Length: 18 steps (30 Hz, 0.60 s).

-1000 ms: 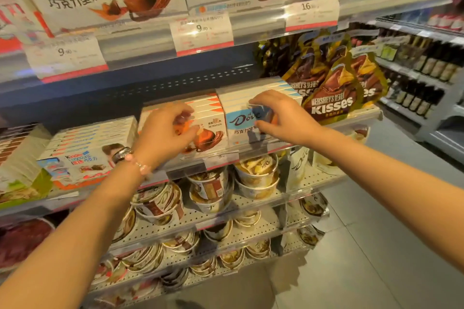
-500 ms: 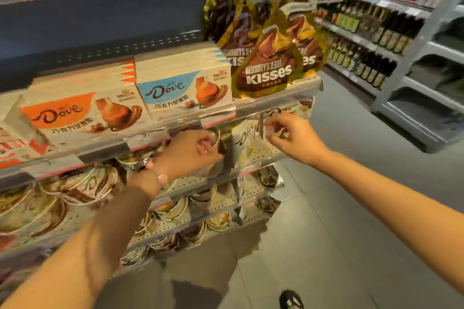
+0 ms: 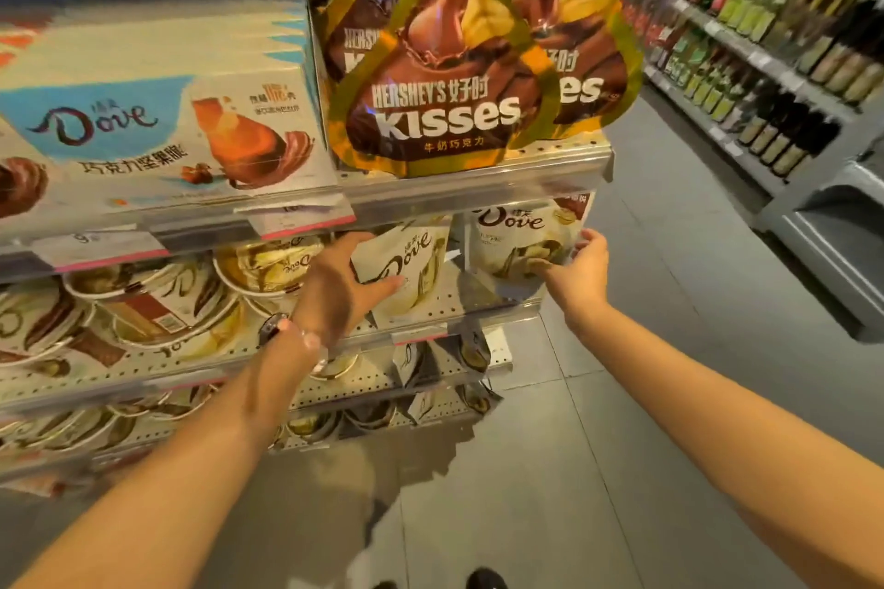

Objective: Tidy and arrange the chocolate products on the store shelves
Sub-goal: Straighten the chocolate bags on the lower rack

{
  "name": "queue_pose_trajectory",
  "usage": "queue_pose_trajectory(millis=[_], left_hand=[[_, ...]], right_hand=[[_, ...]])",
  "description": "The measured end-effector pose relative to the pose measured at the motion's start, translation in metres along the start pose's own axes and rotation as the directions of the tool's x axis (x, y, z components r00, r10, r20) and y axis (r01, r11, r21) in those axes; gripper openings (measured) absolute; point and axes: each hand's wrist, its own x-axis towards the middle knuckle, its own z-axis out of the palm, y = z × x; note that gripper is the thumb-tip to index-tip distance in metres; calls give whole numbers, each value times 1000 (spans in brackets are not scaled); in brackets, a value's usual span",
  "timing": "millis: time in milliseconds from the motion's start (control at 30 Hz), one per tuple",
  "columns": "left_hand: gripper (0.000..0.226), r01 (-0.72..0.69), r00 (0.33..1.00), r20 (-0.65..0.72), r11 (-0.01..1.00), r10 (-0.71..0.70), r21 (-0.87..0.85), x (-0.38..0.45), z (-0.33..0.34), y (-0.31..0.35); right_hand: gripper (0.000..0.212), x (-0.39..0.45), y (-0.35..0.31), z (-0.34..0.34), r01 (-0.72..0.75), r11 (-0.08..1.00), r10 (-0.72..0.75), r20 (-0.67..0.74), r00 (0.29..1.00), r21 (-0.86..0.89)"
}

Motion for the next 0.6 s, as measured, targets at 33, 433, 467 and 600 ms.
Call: queue_pose_trajectory(millis=[33, 433, 467, 600], left_hand=[[52, 24, 999, -39, 1000, -24, -4, 5, 4, -1], [21, 156, 973, -148, 976, -179, -154, 20, 34, -3], [28, 171, 967, -165, 974, -195, -149, 19, 36, -3], [23, 121, 965, -203, 967, -167, -223, 16, 35, -5]], right_hand=[[76, 7, 3, 2, -26, 997, 24, 37, 999, 67], [15, 59, 21, 0, -113, 983, 72, 260, 963, 143], [17, 63, 23, 1, -123, 983, 87, 248, 965, 134], [20, 74, 22, 3, -173, 970, 133, 219, 967, 174]])
